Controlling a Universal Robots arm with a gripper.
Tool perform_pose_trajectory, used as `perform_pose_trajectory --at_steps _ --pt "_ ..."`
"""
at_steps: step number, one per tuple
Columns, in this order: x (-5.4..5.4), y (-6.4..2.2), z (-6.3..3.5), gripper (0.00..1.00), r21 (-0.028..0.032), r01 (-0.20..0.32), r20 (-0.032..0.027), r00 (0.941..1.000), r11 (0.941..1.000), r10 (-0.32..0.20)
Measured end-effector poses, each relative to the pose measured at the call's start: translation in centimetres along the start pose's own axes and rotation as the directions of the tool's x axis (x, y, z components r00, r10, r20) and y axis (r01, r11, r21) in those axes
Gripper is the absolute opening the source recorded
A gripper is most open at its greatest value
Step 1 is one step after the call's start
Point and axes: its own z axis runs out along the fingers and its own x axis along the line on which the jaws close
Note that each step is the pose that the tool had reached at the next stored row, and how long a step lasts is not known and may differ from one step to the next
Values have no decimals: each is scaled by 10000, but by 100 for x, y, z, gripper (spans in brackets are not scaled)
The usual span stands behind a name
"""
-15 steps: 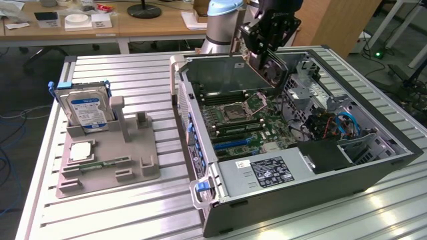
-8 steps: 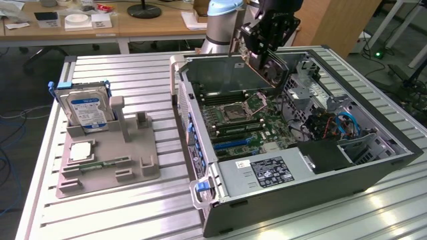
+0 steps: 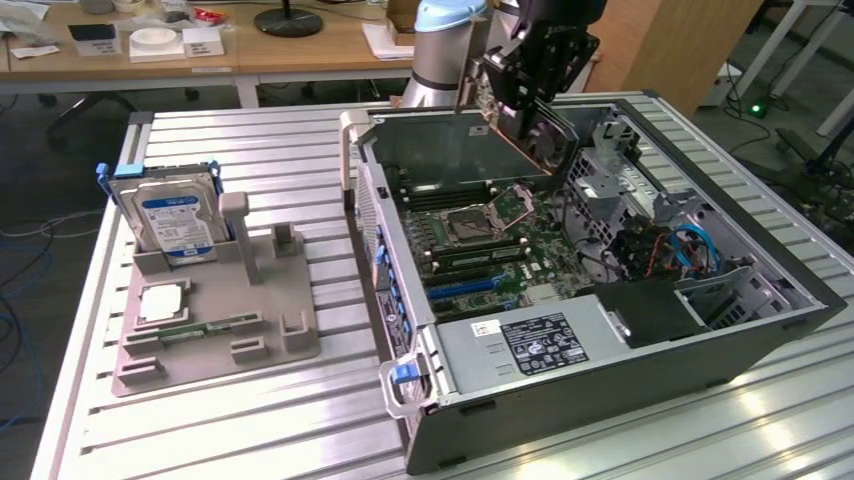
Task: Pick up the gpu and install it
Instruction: 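Insert the gpu into the slot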
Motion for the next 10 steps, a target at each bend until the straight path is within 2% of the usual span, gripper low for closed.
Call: perform_pose_trajectory --at_steps 10 --pt "3 -7 0 28 -9 382 -8 9993 9993 -382"
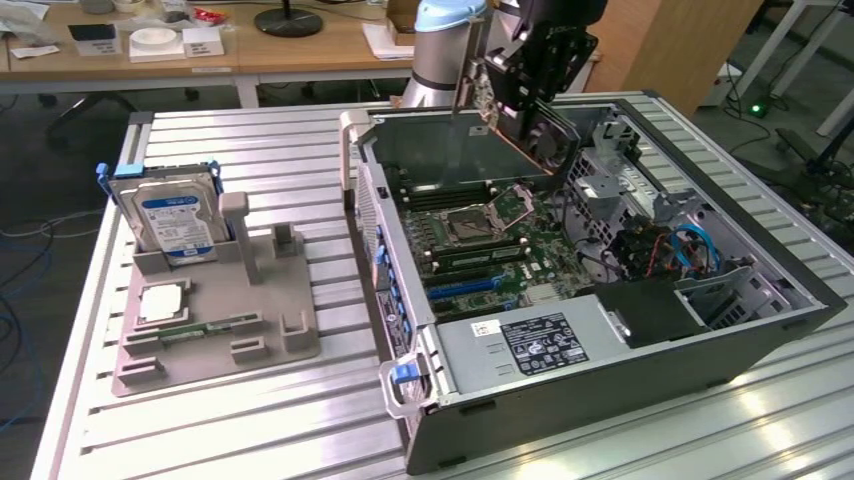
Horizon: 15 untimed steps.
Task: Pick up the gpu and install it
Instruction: 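Insert the gpu into the slot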
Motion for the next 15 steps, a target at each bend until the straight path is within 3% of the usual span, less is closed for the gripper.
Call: perform_pose_trajectory --at_steps 15 --pt "1 -2 0 28 -16 618 -12 9981 9981 -618"
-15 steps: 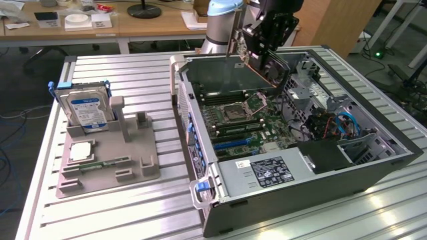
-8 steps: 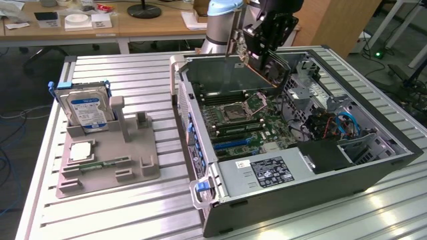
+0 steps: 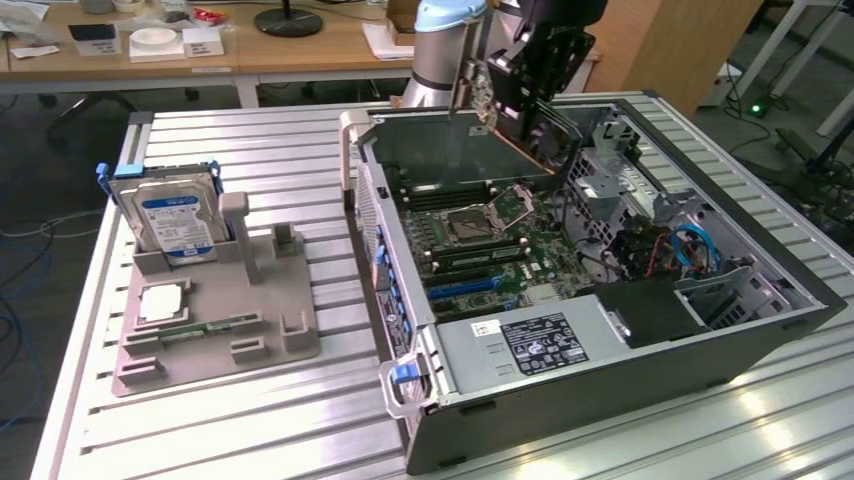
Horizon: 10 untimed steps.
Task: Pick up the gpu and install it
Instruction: 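Insert the gpu into the slot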
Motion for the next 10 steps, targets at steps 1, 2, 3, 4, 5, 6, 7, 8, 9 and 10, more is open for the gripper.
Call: perform_pose_trajectory --at_steps 1,2,3,4,5,6,7,8,9,10 --pt "0 0 0 28 -2 42 -1 10000 10000 -42" --pt "0 0 0 28 -2 84 -2 10000 10000 -84" --pt "0 0 0 28 -3 126 -3 9999 9999 -126" --pt "0 0 0 28 -4 166 -4 9999 9999 -166" --pt "0 0 0 28 -6 209 -4 9998 9998 -209" --pt "0 0 0 28 -6 256 -5 9997 9997 -256" --pt "0 0 0 28 -7 298 -6 9996 9996 -298" --pt "0 0 0 28 -9 340 -7 9994 9994 -340" --pt "0 0 0 28 -10 383 -8 9993 9993 -383" --pt "0 0 0 28 -10 426 -8 9991 9991 -426"
